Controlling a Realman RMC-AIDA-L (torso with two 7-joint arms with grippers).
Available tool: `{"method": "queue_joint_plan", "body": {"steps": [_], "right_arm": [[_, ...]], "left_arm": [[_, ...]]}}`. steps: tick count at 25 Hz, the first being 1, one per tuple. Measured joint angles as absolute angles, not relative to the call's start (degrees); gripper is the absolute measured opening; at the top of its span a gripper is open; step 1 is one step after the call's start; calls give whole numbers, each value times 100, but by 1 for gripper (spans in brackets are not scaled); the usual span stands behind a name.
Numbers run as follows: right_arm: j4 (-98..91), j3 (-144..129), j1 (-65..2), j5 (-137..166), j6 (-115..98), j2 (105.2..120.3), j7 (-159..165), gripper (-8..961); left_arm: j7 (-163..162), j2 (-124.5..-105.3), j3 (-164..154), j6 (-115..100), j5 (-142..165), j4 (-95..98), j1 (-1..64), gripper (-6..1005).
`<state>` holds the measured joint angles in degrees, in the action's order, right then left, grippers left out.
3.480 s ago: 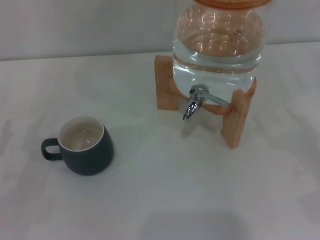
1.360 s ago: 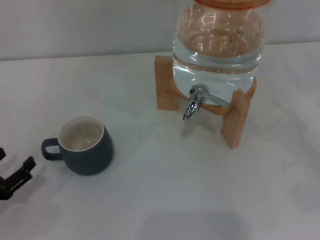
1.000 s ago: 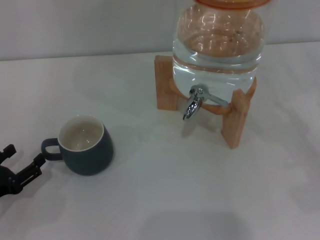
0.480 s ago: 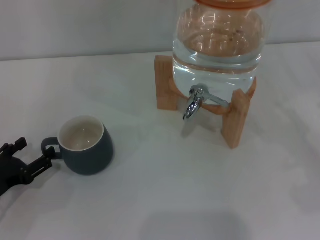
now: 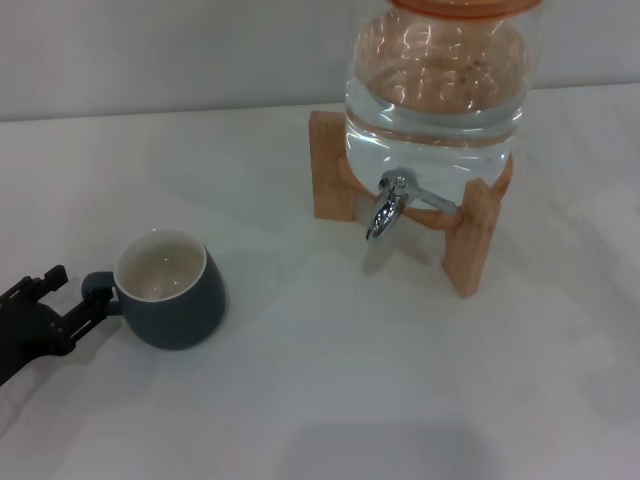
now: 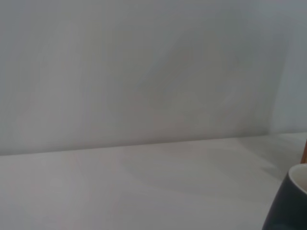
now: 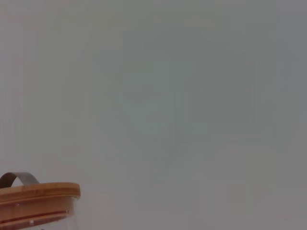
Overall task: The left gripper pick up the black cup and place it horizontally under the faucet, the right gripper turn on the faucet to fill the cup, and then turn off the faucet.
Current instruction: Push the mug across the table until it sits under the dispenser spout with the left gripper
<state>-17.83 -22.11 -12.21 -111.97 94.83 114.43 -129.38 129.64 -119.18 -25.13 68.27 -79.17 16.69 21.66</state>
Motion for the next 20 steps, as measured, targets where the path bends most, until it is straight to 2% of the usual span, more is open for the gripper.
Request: {"method": "queue_joint_plan", "body": {"steps": [7, 13, 18, 20], "right_arm": [[-1784, -2192, -1221, -11197, 9473, 11443, -12938, 828], [-1784, -2190, -1217, -11197, 9468, 11443, -12938, 828], [-1784, -2174, -1213, -11197, 9465, 11443, -12938, 828], [-1784, -2165, -1213, -11197, 9465, 11443, -12938, 828]], "left_arm": [[12960, -11918, -2514, 6687, -7918, 1572, 2243, 676], [12957, -11918, -2514, 6626, -7918, 1548, 2298, 652], [12983, -11918, -2514, 6612, -7919, 1546, 2312, 475], [12994, -11918, -2514, 6624, -7919, 1546, 2312, 365]]}}
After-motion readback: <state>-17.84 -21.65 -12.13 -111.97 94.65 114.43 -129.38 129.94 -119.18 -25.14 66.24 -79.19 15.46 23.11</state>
